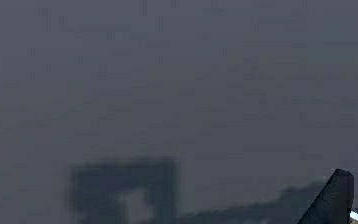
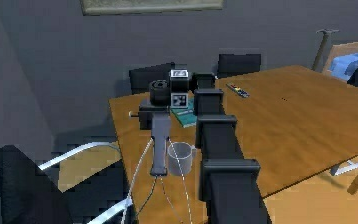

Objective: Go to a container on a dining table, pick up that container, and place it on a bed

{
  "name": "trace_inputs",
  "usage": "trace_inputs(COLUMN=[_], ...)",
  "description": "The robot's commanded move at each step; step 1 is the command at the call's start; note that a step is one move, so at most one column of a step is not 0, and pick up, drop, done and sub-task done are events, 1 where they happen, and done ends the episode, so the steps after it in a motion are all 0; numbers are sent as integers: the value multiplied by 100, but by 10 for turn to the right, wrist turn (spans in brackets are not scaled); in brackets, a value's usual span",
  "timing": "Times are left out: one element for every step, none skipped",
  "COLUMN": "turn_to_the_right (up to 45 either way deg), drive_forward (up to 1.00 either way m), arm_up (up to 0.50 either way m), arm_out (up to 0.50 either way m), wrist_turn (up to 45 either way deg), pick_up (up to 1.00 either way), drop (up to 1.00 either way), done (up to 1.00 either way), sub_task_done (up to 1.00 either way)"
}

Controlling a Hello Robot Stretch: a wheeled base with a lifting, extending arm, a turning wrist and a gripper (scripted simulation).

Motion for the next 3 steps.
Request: trace_inputs(turn_to_the_right=[0,0,0], drive_forward=[0,0,0], arm_up=[0,0,0], arm_out=[0,0,0], wrist_turn=[450,450,450], pick_up=[0,0,0], drop=[0,0,0], done=[0,0,0], sub_task_done=[0,0,0])
